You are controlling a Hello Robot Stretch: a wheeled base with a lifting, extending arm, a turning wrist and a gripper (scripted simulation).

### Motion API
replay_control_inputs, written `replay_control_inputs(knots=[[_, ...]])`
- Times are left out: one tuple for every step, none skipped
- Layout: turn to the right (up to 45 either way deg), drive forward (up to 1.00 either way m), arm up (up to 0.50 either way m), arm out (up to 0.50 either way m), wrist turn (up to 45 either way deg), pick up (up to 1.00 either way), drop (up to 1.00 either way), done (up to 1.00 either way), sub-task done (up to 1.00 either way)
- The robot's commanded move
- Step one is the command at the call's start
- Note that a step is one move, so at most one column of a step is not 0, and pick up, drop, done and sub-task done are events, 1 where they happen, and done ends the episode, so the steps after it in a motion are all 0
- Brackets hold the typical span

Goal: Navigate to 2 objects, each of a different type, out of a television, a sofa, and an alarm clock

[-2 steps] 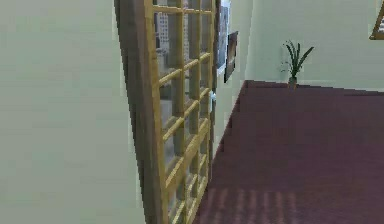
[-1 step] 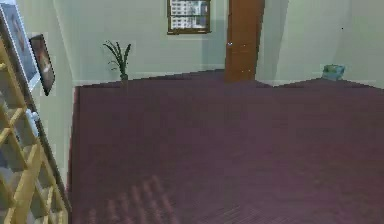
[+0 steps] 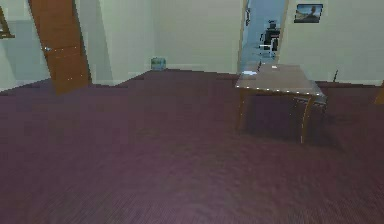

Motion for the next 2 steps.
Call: replay_control_inputs(knots=[[18.0,0.0,0.0,0.0,0.0,0.0,0.0,0.0,0.0],[0.0,0.25,0.0,0.0,0.0,0.0,0.0,0.0,0.0]])
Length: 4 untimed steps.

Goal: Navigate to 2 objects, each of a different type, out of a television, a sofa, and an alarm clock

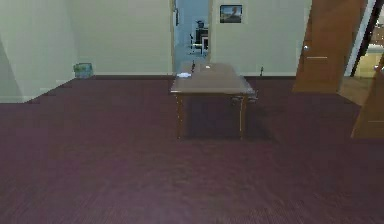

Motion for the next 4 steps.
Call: replay_control_inputs(knots=[[-45.0,0.0,0.0,0.0,0.0,0.0,0.0,0.0,0.0],[-39.0,0.0,0.0,0.0,0.0,0.0,0.0,0.0,0.0],[0.0,0.25,0.0,0.0,0.0,0.0,0.0,0.0,0.0],[-45.0,0.0,0.0,0.0,0.0,0.0,0.0,0.0,0.0]])
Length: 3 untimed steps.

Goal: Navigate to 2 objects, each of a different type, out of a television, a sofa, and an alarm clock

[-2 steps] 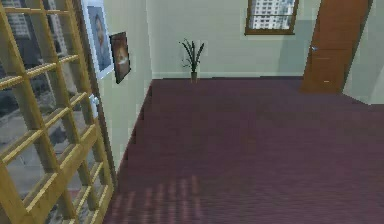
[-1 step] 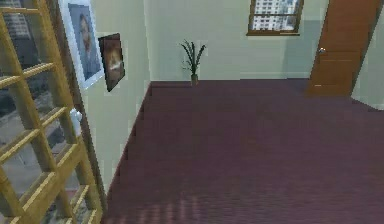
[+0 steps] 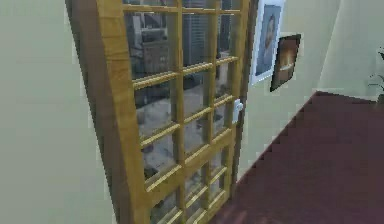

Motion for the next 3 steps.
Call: replay_control_inputs(knots=[[-45.0,0.0,0.0,0.0,0.0,0.0,0.0,0.0,0.0],[-45.0,0.0,0.0,0.0,0.0,0.0,0.0,0.0,0.0],[-21.0,0.0,0.0,0.0,0.0,0.0,0.0,0.0,0.0]])
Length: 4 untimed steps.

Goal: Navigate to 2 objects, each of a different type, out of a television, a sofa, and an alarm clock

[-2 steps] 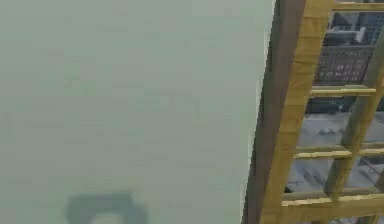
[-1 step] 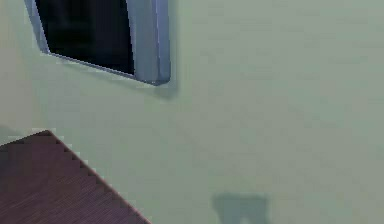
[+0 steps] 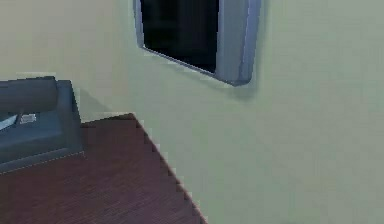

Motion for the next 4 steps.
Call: replay_control_inputs(knots=[[0.0,0.0,0.0,0.0,0.0,0.0,0.0,0.0,1.0],[-27.0,0.0,0.0,0.0,0.0,0.0,0.0,0.0,0.0],[0.0,1.0,0.0,0.0,0.0,0.0,0.0,0.0,0.0],[-6.0,0.0,0.0,0.0,0.0,0.0,0.0,0.0,0.0]])
